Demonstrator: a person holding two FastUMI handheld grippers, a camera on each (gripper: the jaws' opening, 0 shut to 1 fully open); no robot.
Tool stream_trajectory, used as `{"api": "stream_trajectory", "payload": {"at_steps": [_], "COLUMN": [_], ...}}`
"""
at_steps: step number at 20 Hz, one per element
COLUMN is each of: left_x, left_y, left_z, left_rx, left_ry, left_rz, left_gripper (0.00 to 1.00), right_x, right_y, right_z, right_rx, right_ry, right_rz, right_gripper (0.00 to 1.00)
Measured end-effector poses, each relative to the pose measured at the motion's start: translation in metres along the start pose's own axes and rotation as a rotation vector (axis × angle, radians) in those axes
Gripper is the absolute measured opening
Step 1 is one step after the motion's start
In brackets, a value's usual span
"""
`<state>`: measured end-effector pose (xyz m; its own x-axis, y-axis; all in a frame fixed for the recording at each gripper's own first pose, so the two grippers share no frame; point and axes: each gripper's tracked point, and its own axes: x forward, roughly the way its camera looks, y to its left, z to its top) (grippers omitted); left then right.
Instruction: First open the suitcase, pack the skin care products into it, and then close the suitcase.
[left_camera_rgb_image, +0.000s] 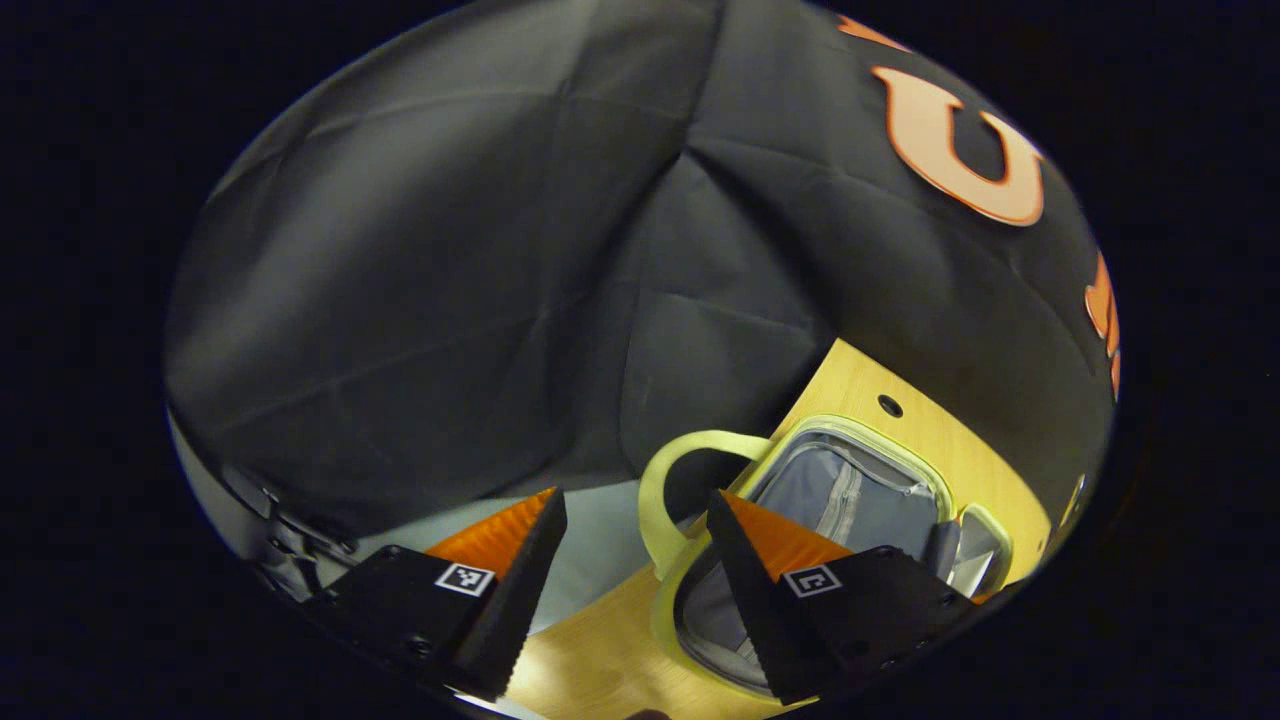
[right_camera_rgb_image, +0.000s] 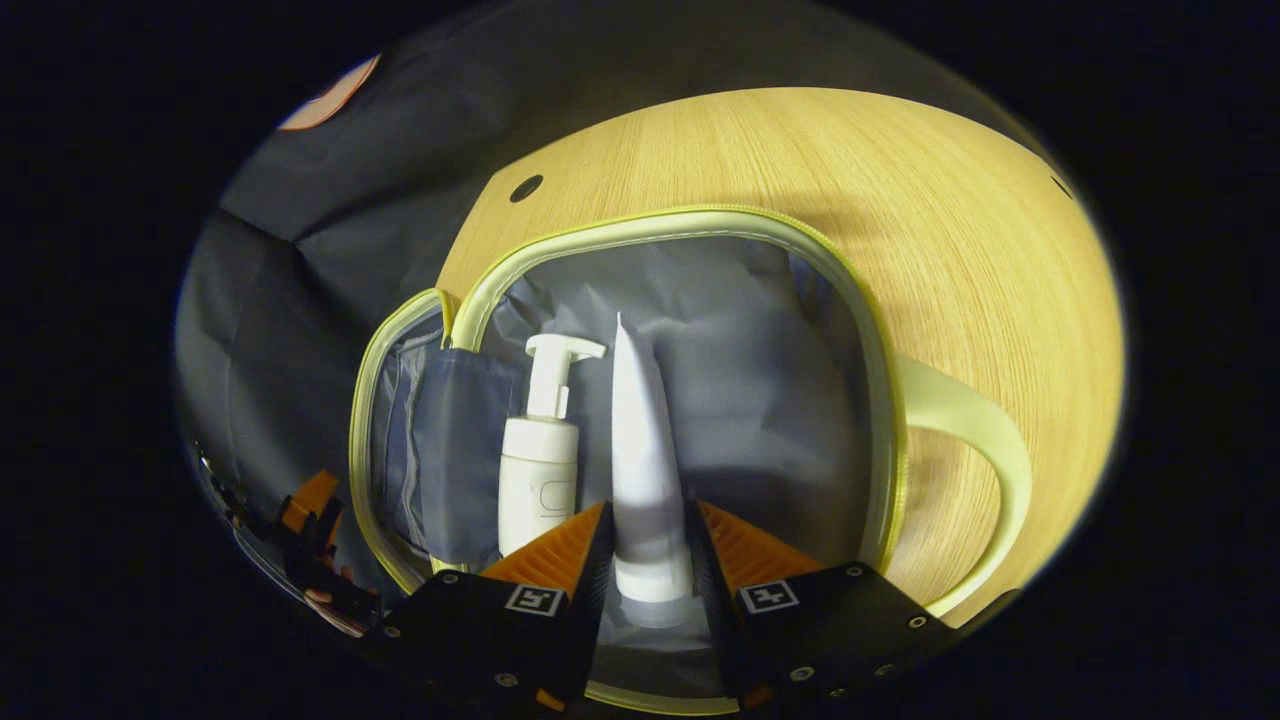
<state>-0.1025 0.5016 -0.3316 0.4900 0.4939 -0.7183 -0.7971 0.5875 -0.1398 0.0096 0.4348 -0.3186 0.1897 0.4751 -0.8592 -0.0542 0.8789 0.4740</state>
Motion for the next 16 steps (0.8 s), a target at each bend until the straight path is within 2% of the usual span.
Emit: {"api": "stream_trajectory", "payload": {"at_steps": [1, 2, 5, 7, 8, 10, 11, 14, 16], "left_x": [0.007, 0.009, 0.028, 0.044, 0.05, 0.06, 0.064, 0.064, 0.072], "left_y": [0.001, 0.005, 0.015, 0.013, 0.011, 0.004, -0.003, -0.016, -0.021], "left_z": [0.0, 0.003, 0.001, 0.0, 0.001, -0.008, -0.012, -0.013, -0.006], "left_rx": [-0.038, -0.073, -0.094, -0.134, -0.166, -0.201, -0.21, -0.19, -0.171], "left_ry": [0.025, 0.047, 0.129, 0.185, 0.211, 0.262, 0.276, 0.304, 0.274], "left_rz": [-0.021, -0.048, -0.102, -0.15, -0.173, -0.215, -0.236, -0.29, -0.329], "left_gripper": [0.88, 0.93, 0.93, 0.92, 0.89, 0.79, 0.7, 0.23, 0.21], "right_x": [-0.004, -0.009, -0.027, -0.042, -0.051, -0.068, -0.078, -0.107, -0.128], "right_y": [0.0, 0.002, -0.004, -0.006, -0.006, -0.009, -0.01, -0.012, -0.013], "right_z": [0.004, 0.008, 0.021, 0.028, 0.033, 0.04, 0.044, 0.05, 0.058], "right_rx": [0.013, 0.027, 0.035, 0.036, 0.038, 0.033, 0.025, 0.02, 0.011], "right_ry": [-0.018, -0.039, -0.12, -0.175, -0.205, -0.269, -0.301, -0.385, -0.453], "right_rz": [0.003, 0.017, 0.009, 0.015, 0.019, 0.013, 0.011, 0.012, 0.013], "right_gripper": [0.51, 0.52, 0.61, 0.8, 0.83, 0.91, 0.95, 0.96, 0.96]}}
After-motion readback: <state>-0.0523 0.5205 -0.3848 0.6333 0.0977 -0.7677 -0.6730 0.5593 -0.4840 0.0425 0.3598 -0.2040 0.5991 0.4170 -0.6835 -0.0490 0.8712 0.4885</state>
